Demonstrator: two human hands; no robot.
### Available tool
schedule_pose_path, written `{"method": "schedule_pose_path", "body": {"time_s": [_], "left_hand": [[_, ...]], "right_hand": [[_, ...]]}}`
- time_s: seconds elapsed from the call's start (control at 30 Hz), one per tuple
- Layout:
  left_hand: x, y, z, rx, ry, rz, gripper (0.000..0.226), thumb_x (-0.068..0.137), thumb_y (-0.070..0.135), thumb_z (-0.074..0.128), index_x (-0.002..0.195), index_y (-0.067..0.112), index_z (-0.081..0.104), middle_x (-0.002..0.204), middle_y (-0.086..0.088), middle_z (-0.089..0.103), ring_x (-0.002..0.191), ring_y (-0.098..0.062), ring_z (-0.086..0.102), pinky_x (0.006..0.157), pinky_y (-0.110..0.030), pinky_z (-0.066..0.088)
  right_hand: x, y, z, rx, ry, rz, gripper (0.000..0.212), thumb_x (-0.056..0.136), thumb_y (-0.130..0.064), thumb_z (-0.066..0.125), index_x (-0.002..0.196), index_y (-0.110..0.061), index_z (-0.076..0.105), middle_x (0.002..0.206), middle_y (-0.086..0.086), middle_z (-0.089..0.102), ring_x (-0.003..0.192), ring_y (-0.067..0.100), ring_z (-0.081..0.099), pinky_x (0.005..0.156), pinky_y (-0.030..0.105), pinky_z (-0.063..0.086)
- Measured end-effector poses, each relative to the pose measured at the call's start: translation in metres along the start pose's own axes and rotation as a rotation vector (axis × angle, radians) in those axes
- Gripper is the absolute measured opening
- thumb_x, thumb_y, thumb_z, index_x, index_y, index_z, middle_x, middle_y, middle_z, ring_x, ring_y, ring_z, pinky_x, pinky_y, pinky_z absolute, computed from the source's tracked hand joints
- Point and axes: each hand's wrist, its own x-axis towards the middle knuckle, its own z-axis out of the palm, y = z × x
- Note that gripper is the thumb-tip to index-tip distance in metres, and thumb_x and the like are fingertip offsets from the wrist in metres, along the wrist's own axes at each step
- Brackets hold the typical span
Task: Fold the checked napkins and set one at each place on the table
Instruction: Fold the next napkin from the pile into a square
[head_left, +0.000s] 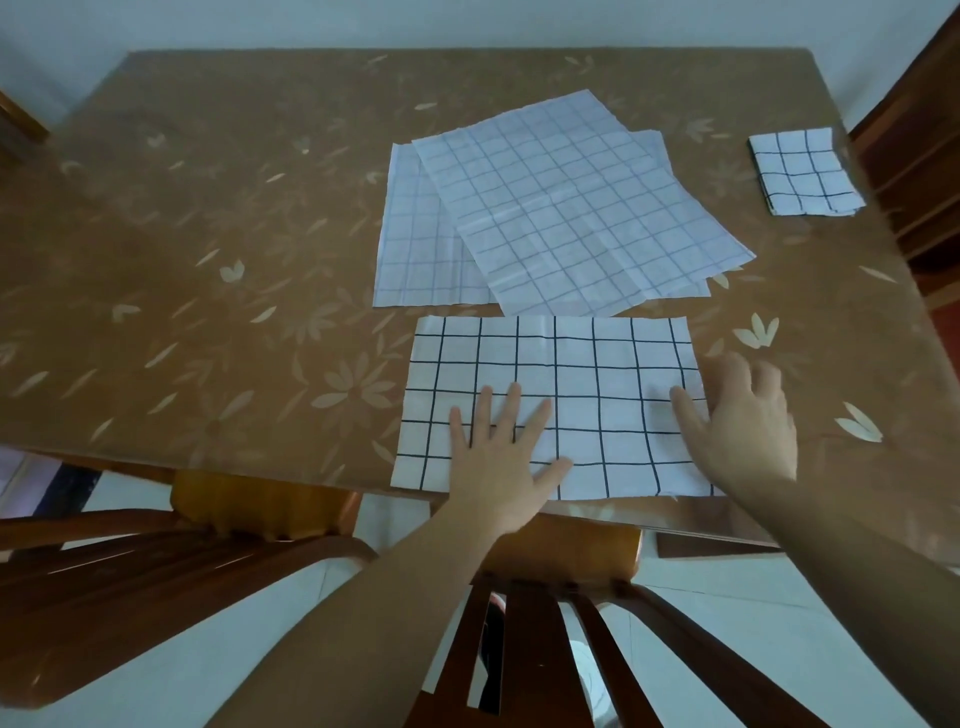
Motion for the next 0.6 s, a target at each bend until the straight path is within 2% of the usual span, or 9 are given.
{"method": "schedule_pose_path", "body": {"time_s": [0.03, 0.1, 0.13, 0.2, 0.27, 0.37, 0.47, 0.6], "left_hand": [[0.0, 0.0, 0.002, 0.006, 0.001, -0.008, 0.071, 0.092, 0.073, 0.014, 0.15, 0.044, -0.015, 0.16, 0.003, -0.025, 0.144, -0.027, -0.031, 0.115, -0.059, -0.016], [0.0, 0.001, 0.004, 0.005, 0.012, -0.018, 0.07, 0.092, 0.073, 0.012, 0.15, 0.044, -0.016, 0.16, 0.004, -0.026, 0.143, -0.026, -0.032, 0.115, -0.058, -0.016], [0.0, 0.001, 0.005, 0.001, 0.021, -0.015, 0.07, 0.092, 0.072, 0.011, 0.15, 0.044, -0.016, 0.16, 0.005, -0.026, 0.143, -0.026, -0.032, 0.115, -0.058, -0.017], [-0.002, 0.0, 0.005, 0.016, 0.043, 0.003, 0.066, 0.095, 0.067, 0.012, 0.15, 0.042, -0.016, 0.16, 0.004, -0.025, 0.144, -0.025, -0.031, 0.115, -0.056, -0.018], [-0.002, -0.002, 0.007, 0.053, 0.069, 0.024, 0.062, 0.099, 0.059, 0.012, 0.15, 0.038, -0.016, 0.161, 0.003, -0.023, 0.145, -0.026, -0.028, 0.115, -0.056, -0.016], [-0.001, -0.005, 0.011, 0.023, 0.124, 0.023, 0.058, 0.098, 0.056, 0.005, 0.152, 0.04, -0.009, 0.163, 0.003, -0.015, 0.148, -0.025, -0.022, 0.116, -0.054, -0.016], [-0.002, -0.004, 0.012, 0.006, 0.139, 0.018, 0.063, 0.092, 0.057, -0.001, 0.153, 0.041, -0.004, 0.164, 0.003, -0.011, 0.149, -0.025, -0.018, 0.117, -0.053, -0.015], [-0.003, -0.008, 0.011, -0.018, 0.151, -0.003, 0.06, 0.098, 0.058, 0.012, 0.154, 0.04, -0.001, 0.164, 0.004, -0.009, 0.15, -0.021, -0.016, 0.117, -0.05, -0.014]], "right_hand": [[-0.007, -0.006, 0.002, -0.014, 0.062, -0.122, 0.056, 0.094, -0.045, 0.049, 0.139, -0.013, 0.041, 0.145, 0.015, 0.038, 0.127, 0.036, 0.043, 0.103, 0.05, 0.037], [-0.025, -0.024, 0.014, -0.011, 0.066, -0.384, 0.052, 0.096, -0.039, 0.048, 0.14, -0.011, 0.045, 0.149, 0.016, 0.038, 0.134, 0.035, 0.038, 0.108, 0.049, 0.033], [-0.034, -0.032, 0.025, -0.022, 0.021, -0.496, 0.053, 0.097, -0.039, 0.043, 0.141, -0.01, 0.045, 0.15, 0.016, 0.038, 0.137, 0.034, 0.036, 0.111, 0.048, 0.03], [-0.051, -0.05, 0.047, -0.064, -0.134, -0.606, 0.058, 0.099, -0.044, 0.026, 0.148, -0.015, 0.035, 0.158, 0.009, 0.026, 0.147, 0.027, 0.019, 0.119, 0.043, 0.015], [-0.059, -0.058, 0.063, -0.056, -0.208, -0.587, 0.061, 0.099, -0.046, 0.011, 0.154, -0.021, 0.022, 0.163, 0.001, 0.011, 0.15, 0.016, 0.0, 0.121, 0.037, -0.002], [-0.06, -0.048, 0.079, -0.099, -0.209, -0.505, 0.062, 0.098, -0.048, 0.002, 0.155, -0.026, 0.008, 0.163, -0.004, 0.0, 0.148, 0.011, -0.014, 0.119, 0.036, -0.011], [-0.059, -0.038, 0.086, -0.234, -0.207, -0.496, 0.061, 0.099, -0.049, 0.001, 0.155, -0.025, 0.002, 0.162, -0.003, -0.006, 0.148, 0.015, -0.017, 0.12, 0.043, -0.009], [-0.056, -0.021, 0.077, -0.302, -0.207, -0.463, 0.064, 0.098, -0.053, 0.006, 0.155, -0.024, 0.003, 0.162, 0.0, -0.005, 0.148, 0.017, -0.012, 0.12, 0.045, -0.006]]}}
